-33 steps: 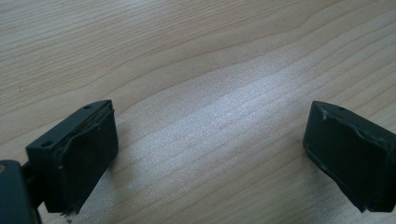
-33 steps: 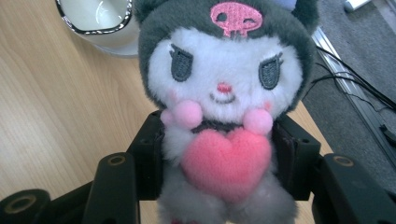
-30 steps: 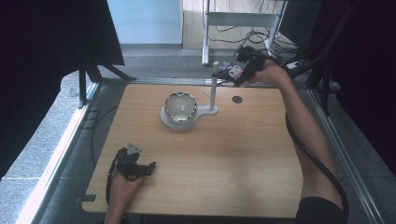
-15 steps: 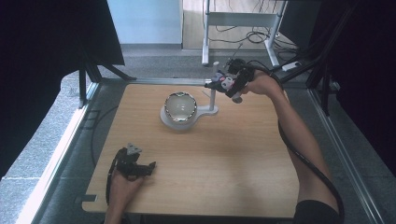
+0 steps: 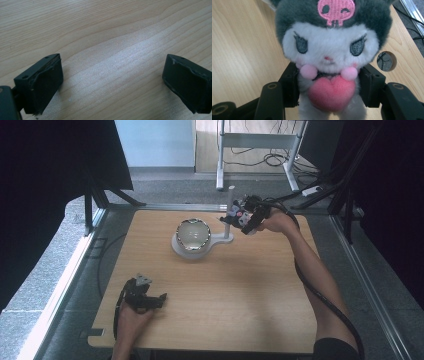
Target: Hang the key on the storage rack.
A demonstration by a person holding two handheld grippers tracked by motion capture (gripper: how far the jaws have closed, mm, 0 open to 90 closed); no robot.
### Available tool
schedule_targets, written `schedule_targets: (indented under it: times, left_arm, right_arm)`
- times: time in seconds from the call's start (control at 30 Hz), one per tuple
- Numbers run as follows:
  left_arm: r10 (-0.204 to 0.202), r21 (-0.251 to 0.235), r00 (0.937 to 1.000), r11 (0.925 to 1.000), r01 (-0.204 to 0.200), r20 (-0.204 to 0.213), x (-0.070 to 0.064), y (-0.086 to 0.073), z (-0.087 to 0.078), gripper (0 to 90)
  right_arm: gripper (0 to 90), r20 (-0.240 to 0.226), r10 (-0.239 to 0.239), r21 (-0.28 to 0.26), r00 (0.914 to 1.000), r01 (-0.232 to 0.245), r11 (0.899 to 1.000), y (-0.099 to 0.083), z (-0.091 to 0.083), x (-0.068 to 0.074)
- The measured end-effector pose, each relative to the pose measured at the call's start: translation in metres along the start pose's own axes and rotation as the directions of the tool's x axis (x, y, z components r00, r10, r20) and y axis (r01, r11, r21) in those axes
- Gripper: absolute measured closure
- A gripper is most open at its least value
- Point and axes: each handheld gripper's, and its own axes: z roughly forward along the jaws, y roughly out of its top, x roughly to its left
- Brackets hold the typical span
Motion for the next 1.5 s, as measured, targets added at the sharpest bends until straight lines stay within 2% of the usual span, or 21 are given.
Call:
schedule_targets:
  times: [0.23,0.37,0.53,0.67,0.7,0.93,1.23,1.5]
  left_arm:
    - [-0.002,0.001,1.0,1.0,0.002,0.001,0.0,0.0,0.0,3.2]
    - [-0.002,0.002,1.0,1.0,0.002,0.001,0.0,0.0,0.0,3.2]
    - [-0.003,0.001,1.0,1.0,0.003,0.001,0.0,0.0,0.0,3.3]
    - [-0.002,0.002,1.0,1.0,0.002,0.0,0.0,0.0,0.0,3.2]
    - [-0.001,0.003,1.0,1.0,0.001,0.0,0.0,0.0,0.0,3.3]
    - [-0.003,0.001,1.0,1.0,0.003,0.0,0.0,0.0,0.0,3.2]
    - [-0.002,0.002,1.0,1.0,0.002,0.0,0.0,0.0,0.0,3.2]
    - [-0.002,0.002,1.0,1.0,0.002,0.0,0.0,0.0,0.0,3.2]
  right_arm:
    - [40.8,0.027,0.023,-0.004,0.9994,-0.023,1.0,-0.007,0.013,-0.003]
    - [40.8,0.039,0.028,0.011,0.9988,-0.028,1.0,-0.01,0.024,-0.005]
    - [39.7,0.038,0.052,-0.01,0.9979,-0.051,0.999,-0.014,0.036,-0.008]
    - [32.5,0.034,0.036,-0.03,0.9988,-0.035,0.999,-0.014,0.042,-0.006]
    - [29.5,0.046,0.032,-0.033,0.9984,-0.031,0.999,-0.014,0.043,-0.005]
    - [25.6,0.054,0.019,-0.046,0.9984,-0.016,0.999,-0.015,0.038,0.0]
    - [13.5,0.047,0.006,-0.055,0.9989,-0.003,0.998,-0.021,0.034,0.01]
    - [11.3,0.061,-0.009,-0.041,0.9981,0.012,0.999,-0.028,0.03,0.019]
